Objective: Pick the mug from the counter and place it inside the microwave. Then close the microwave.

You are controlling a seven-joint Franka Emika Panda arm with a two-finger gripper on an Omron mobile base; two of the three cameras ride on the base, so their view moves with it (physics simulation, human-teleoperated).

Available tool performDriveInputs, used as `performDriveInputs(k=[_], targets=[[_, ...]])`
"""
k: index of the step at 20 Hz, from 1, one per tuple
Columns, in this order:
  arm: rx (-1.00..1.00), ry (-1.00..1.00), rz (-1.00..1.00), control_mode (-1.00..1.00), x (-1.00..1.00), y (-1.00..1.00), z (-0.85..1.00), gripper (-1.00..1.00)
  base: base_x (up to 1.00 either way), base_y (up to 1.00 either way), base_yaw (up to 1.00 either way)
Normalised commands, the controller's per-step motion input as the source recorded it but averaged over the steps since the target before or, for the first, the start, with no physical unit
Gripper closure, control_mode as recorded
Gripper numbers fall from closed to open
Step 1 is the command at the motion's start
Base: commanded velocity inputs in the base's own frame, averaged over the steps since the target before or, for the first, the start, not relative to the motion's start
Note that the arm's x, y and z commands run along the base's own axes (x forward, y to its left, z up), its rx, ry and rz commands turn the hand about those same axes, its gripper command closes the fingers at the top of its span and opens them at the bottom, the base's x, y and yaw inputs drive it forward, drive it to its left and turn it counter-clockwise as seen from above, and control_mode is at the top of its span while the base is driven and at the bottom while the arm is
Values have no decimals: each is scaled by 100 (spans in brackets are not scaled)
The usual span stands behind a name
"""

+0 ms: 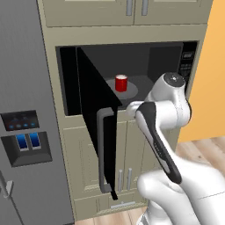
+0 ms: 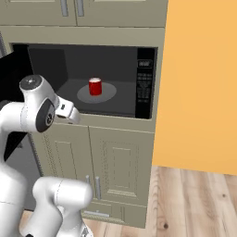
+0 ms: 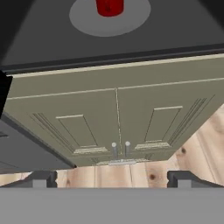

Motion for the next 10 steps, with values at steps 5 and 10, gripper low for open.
performDriveInputs(k=[5,10], targets=[[0,0,0,-100,-44,0,-2,-100,0,0,0],[0,-6,0,-100,-76,0,-1,-100,0,0,0]])
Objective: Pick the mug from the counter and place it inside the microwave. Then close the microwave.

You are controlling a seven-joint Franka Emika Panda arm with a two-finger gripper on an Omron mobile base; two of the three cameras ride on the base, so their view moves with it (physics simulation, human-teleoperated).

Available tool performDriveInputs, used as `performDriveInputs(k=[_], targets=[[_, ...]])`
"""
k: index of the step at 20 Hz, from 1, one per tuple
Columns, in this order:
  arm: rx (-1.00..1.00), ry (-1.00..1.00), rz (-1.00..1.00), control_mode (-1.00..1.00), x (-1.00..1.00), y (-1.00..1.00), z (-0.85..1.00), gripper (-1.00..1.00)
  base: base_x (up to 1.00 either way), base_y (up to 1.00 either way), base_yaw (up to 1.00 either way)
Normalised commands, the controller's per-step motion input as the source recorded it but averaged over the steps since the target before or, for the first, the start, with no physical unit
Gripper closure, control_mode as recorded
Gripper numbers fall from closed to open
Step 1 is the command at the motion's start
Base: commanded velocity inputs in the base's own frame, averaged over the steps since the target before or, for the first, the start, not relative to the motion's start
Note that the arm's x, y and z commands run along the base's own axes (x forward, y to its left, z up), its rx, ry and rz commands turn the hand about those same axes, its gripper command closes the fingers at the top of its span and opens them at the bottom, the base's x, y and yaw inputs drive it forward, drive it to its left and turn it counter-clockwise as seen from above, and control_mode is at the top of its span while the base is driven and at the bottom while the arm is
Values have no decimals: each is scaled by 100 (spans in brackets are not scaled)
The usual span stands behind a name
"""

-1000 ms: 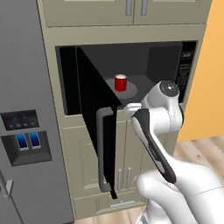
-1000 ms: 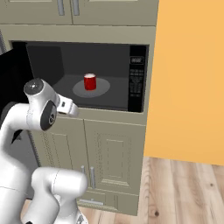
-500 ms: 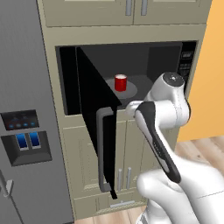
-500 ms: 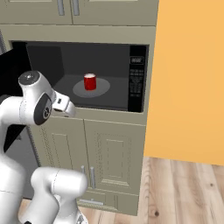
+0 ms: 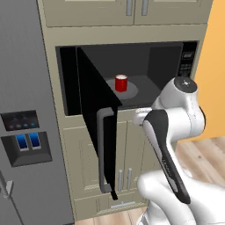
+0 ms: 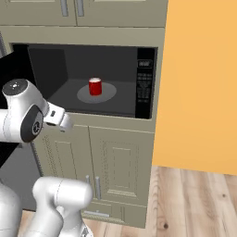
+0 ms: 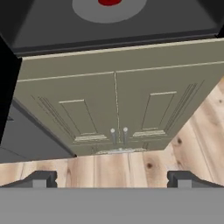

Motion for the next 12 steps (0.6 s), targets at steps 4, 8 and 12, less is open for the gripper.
performDriveInputs(k=[4,8,12], targets=[[0,-11,0,-100,-73,0,0,-100,0,0,0],[0,-5,0,-100,-57,0,4,-100,0,0,0],[0,-8,0,-100,-59,0,5,-100,0,0,0]])
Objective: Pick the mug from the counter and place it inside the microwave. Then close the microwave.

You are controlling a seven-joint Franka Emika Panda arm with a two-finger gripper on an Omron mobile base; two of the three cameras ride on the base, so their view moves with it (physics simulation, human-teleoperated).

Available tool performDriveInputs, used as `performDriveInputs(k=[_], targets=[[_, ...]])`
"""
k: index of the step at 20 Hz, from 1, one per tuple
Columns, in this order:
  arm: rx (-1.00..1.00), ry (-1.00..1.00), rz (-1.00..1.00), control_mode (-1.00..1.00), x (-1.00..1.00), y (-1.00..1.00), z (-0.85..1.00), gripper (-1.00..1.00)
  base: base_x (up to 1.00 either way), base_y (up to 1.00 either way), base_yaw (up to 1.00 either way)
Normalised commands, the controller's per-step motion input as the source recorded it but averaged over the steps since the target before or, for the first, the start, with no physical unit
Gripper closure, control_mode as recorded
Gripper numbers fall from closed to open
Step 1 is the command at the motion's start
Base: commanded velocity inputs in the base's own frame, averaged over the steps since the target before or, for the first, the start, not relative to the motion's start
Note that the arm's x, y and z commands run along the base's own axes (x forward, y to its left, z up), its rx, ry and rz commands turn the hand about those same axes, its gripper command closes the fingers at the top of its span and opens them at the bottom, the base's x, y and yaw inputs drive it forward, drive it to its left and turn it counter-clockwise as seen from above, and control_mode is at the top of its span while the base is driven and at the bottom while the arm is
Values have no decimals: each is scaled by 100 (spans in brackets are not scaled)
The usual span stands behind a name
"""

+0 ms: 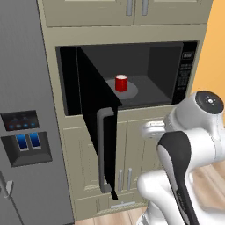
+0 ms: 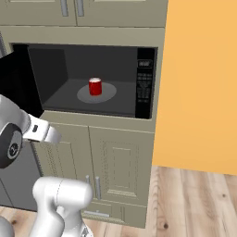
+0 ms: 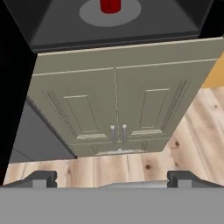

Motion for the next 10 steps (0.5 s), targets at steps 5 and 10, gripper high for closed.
performDriveInputs(k=[5,10], targets=[[0,-15,0,-100,-56,0,6,-100,0,0,0],[0,-29,0,-100,-69,3,2,-100,0,0,0]])
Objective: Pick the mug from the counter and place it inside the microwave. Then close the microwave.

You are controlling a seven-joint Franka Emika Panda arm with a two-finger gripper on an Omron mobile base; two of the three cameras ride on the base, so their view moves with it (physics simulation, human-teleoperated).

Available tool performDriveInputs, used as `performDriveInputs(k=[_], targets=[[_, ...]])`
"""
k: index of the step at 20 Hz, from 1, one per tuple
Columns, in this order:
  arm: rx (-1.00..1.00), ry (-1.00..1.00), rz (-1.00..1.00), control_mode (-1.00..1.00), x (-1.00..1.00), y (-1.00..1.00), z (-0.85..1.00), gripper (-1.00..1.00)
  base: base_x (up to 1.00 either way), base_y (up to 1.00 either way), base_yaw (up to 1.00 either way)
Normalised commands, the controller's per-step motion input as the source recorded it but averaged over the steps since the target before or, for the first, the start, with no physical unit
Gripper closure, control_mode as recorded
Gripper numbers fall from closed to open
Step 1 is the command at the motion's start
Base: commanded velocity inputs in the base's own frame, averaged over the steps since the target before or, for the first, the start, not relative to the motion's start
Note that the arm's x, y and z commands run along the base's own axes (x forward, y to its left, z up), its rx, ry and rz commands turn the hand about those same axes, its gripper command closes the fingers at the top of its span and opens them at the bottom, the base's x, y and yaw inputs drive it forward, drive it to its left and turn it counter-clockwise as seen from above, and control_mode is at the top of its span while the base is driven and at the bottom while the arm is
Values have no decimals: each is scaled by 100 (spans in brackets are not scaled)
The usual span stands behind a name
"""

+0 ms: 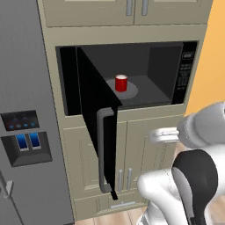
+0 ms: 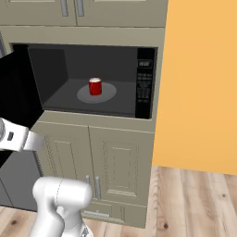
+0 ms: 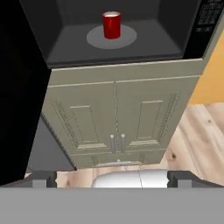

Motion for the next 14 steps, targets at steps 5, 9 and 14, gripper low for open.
performDriveInputs(k=[5,9,14], targets=[[-2,-38,0,-100,-56,12,0,-100,0,0,0],[-5,-38,0,-100,-35,17,0,-100,0,0,0],[-3,-36,0,-100,-48,11,0,-100,0,0,0]])
